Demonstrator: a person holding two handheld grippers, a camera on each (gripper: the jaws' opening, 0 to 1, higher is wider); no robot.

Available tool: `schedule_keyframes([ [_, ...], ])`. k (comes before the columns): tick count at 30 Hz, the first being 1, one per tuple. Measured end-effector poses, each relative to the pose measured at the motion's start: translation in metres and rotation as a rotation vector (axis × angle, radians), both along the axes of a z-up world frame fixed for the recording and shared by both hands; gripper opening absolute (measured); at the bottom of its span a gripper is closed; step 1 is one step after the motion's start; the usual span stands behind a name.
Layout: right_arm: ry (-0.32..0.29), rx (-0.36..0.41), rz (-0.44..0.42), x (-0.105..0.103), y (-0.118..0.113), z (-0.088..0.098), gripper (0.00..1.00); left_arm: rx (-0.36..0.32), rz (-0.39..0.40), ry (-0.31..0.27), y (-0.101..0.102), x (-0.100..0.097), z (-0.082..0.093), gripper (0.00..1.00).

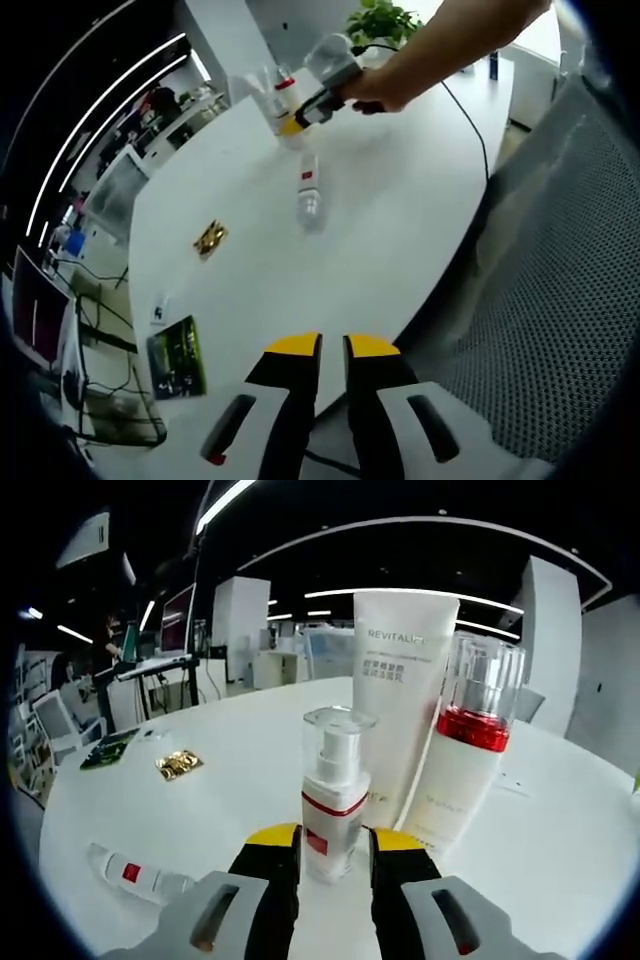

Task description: Arrange the skincare products in the storage area until every visible bottle or jar stands upright without overlapping.

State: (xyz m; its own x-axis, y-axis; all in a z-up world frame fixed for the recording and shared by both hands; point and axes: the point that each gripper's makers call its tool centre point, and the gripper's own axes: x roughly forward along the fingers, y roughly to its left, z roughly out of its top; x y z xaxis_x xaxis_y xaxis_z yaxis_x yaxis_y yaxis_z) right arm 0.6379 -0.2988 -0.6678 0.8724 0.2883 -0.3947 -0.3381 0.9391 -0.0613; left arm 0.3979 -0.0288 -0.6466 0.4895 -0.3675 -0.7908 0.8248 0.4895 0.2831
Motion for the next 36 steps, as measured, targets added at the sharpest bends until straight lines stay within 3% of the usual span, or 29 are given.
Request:
schedule_keyframes([
  [11, 0.005, -0.006, -0.007, 0.005, -0.001, 0.001, 0.16, -0.001, 0.006, -0.005, 0.001, 0.001, 0.001, 0.15],
  [27, 0.103, -0.038, 0.001, -0.01, -0.003, -0.012, 0.13, -0.02, 0.024, -0.031, 0.001, 0.005, 0.007, 0.15],
  [36, 0.101, 0.005, -0.026, -0.004, -0.009, -0.007, 0.13, -0.023, 0.028, -0.038, 0.002, 0.006, 0.008, 0.15],
])
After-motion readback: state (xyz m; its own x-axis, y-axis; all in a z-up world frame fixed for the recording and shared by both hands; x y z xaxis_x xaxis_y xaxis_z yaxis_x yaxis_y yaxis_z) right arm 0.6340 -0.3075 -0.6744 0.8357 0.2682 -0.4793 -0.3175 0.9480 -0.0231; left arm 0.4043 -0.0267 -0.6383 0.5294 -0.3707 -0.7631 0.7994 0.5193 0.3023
